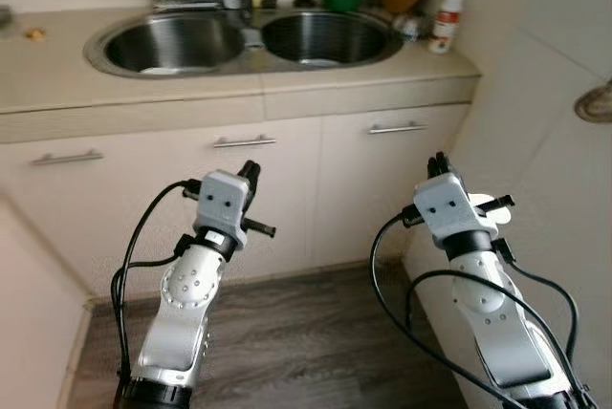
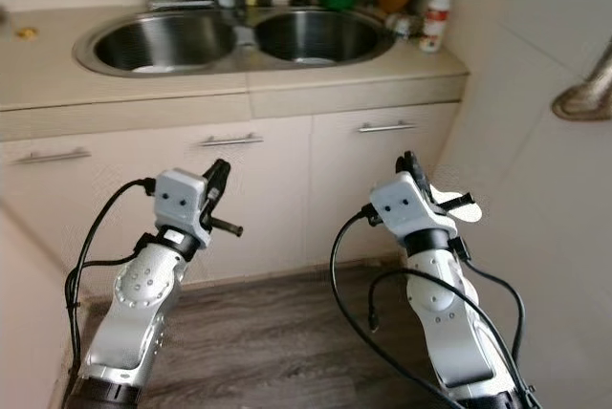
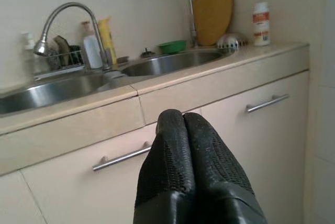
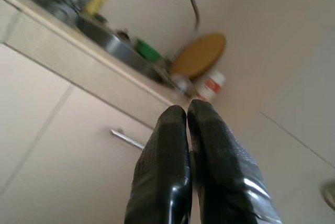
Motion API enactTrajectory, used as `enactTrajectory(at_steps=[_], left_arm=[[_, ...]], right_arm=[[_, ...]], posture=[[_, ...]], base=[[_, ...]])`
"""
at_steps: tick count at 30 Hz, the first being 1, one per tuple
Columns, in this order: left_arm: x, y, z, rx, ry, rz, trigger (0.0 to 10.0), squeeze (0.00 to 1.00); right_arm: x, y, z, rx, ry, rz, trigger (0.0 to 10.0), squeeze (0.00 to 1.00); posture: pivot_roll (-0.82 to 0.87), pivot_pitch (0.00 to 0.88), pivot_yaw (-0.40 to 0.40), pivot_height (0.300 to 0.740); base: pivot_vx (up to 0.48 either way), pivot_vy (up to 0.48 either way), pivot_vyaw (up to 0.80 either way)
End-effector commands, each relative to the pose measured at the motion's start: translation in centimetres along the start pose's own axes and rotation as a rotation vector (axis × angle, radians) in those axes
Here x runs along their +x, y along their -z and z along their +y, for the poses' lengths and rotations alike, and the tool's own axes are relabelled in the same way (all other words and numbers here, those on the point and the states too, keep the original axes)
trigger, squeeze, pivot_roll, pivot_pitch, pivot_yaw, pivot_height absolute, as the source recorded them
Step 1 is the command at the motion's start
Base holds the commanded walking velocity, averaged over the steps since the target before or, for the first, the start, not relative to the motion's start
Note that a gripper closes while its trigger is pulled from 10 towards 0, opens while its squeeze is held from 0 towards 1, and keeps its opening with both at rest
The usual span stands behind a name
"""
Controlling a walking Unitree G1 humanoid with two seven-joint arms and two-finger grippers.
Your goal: Kitchen organization
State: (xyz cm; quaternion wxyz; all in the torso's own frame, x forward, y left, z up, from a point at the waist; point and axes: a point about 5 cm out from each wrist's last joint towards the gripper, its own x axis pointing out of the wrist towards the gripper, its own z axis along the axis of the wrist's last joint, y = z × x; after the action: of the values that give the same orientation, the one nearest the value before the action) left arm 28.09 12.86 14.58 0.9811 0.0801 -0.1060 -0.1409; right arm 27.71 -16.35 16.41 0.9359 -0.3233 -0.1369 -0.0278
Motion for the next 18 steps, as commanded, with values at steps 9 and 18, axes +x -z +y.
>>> enactTrajectory(at_steps=[9, 18], left_arm=[[0.1, -0.5, 0.1, 0.000, 0.001, -0.034, 10.0, 0.00], [0.2, -0.7, 0.1, -0.002, -0.002, -0.039, 10.0, 0.00]], right_arm=[[2.0, -2.4, -0.6, 0.015, 0.051, -0.142, 0.0, 0.00], [2.6, -3.4, -0.4, 0.037, 0.042, -0.196, 0.0, 0.00]], posture=[[0.13, 0.000, -0.054, 0.740], [0.13, 0.000, -0.059, 0.740]], base=[[0.292, 0.000, 0.80], [0.372, 0.000, 0.80]])
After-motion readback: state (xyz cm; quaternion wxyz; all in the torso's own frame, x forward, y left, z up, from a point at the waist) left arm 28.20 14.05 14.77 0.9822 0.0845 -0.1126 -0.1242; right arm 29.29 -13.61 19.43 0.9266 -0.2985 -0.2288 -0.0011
